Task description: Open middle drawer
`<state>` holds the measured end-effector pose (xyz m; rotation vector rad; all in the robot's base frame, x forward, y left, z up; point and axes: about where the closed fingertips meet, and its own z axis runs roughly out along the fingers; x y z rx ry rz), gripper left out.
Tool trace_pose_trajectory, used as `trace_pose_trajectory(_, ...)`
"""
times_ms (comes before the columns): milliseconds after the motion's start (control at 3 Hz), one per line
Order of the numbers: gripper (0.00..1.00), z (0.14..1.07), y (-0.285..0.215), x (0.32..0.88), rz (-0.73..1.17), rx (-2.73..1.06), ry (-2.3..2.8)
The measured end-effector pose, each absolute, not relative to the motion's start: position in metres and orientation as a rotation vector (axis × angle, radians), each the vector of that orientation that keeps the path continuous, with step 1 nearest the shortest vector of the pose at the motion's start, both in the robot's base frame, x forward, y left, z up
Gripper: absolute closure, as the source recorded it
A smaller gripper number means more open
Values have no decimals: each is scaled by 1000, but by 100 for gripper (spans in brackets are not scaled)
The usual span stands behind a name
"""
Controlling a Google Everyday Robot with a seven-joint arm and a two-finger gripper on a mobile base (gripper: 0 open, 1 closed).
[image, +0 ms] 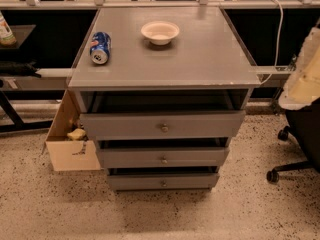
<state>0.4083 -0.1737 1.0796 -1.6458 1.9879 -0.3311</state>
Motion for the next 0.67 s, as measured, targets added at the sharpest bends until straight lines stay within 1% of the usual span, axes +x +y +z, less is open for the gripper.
trace_pose_trajectory(333, 0, 1080, -174, 408, -331, -1646, 1988)
trace_pose_trajectory(667, 0, 1044, -158, 401, -330, -1738, 1949)
